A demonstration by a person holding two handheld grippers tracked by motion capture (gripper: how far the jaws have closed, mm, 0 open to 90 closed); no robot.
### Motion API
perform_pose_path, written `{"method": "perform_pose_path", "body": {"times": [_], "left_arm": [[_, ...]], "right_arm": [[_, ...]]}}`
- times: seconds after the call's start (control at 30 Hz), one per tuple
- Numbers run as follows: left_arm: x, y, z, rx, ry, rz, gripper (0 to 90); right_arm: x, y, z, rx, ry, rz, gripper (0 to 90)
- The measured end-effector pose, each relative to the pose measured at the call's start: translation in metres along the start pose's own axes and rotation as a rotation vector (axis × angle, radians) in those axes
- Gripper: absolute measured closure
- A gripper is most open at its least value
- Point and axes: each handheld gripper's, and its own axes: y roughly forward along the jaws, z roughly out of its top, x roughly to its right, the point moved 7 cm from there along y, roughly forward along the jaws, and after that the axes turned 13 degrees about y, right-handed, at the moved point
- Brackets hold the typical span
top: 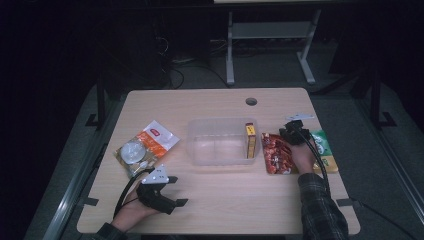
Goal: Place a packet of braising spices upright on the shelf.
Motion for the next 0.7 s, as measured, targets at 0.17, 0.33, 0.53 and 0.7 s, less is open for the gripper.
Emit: {"method": "perform_pose_path", "body": {"times": [0.17,0.33,0.53,0.7], "left_arm": [[0.001,0.001,0.000,-0.004,0.010,-0.006,14.6],[0.002,0.002,0.000,-0.008,0.013,-0.012,14.6],[0.001,0.001,0.000,-0.004,0.012,-0.011,14.6],[0.002,0.001,0.001,-0.003,0.012,-0.013,14.7]], "right_arm": [[0.001,-0.004,-0.005,0.010,-0.006,0.012,90.0],[0.000,-0.010,-0.009,0.002,-0.022,0.032,90.0],[-0.003,-0.017,-0.018,0.002,-0.036,0.064,90.0],[-0.009,-0.025,-0.026,-0.008,-0.051,0.093,90.0]]}}
